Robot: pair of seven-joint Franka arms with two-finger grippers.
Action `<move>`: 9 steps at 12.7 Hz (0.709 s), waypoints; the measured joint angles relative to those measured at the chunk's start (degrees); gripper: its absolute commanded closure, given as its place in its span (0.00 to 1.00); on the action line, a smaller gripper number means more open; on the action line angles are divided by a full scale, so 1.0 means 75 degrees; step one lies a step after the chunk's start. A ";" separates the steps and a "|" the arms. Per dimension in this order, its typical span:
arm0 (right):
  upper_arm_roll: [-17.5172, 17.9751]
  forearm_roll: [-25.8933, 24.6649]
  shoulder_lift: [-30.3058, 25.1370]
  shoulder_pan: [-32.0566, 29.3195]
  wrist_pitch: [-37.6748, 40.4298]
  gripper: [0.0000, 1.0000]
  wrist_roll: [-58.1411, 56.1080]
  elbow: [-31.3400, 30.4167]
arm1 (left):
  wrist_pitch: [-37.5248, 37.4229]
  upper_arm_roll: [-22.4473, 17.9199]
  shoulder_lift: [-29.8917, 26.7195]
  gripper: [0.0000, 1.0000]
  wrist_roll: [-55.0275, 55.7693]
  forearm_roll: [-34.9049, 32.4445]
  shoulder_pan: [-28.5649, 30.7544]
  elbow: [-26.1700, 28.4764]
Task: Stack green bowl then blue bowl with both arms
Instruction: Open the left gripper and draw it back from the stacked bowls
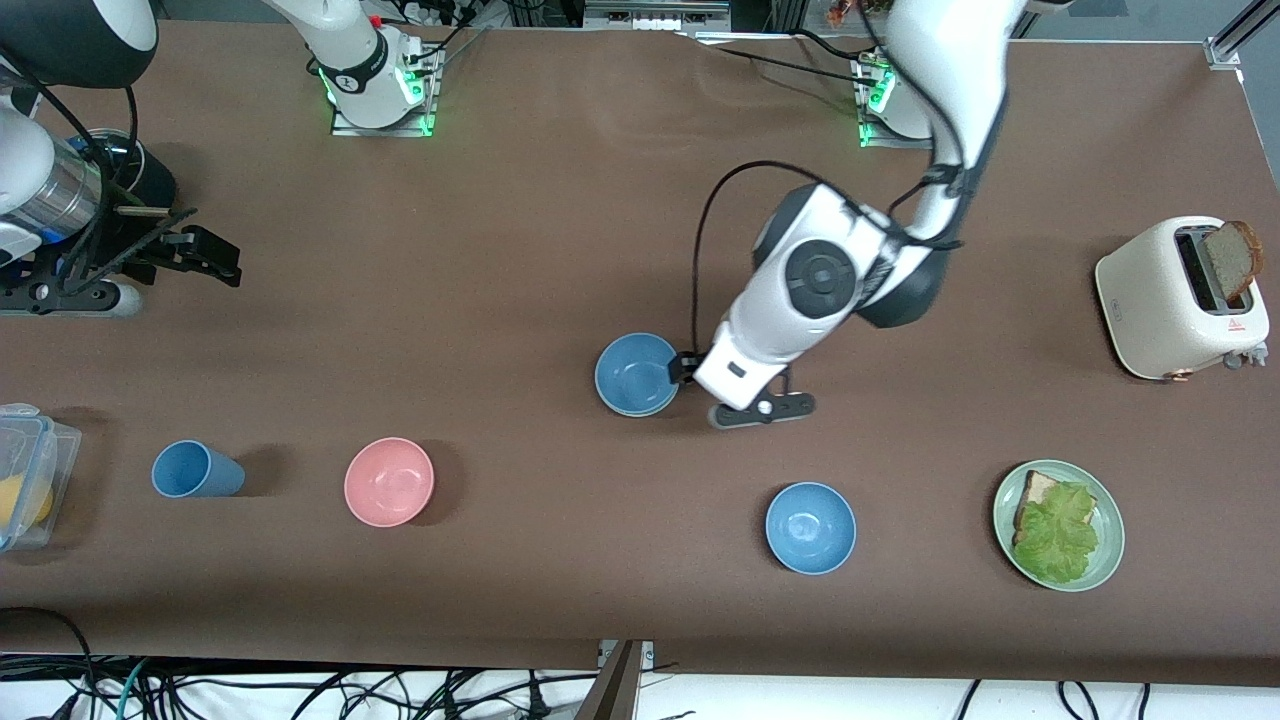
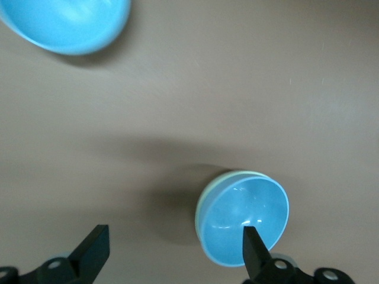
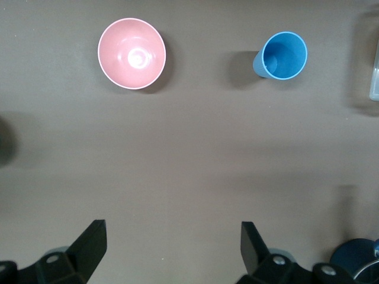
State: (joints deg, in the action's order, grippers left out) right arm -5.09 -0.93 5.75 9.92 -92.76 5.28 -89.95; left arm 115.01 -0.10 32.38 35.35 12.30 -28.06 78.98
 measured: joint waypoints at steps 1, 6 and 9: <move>-0.0002 0.0000 0.0002 -0.0002 -0.0021 0.00 0.0000 0.0002 | -0.0378 -0.0028 -0.0372 0.00 -0.0224 -0.0001 0.0258 -0.0026; -0.0004 0.0003 0.0012 -0.0003 -0.0200 0.00 0.0000 0.0006 | -0.2596 -0.0094 -0.1874 0.00 -0.1905 -0.0042 0.2007 -0.0033; -0.0002 0.0003 0.0046 -0.0002 -0.0195 0.00 0.0000 0.0006 | -0.3534 -0.0080 -0.2371 0.00 -0.3081 -0.0691 0.2814 -0.0027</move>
State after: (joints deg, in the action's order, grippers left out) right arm -5.10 -0.91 6.09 9.90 -94.22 5.28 -89.91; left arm 88.51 -0.70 14.60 12.25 7.12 -6.95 78.78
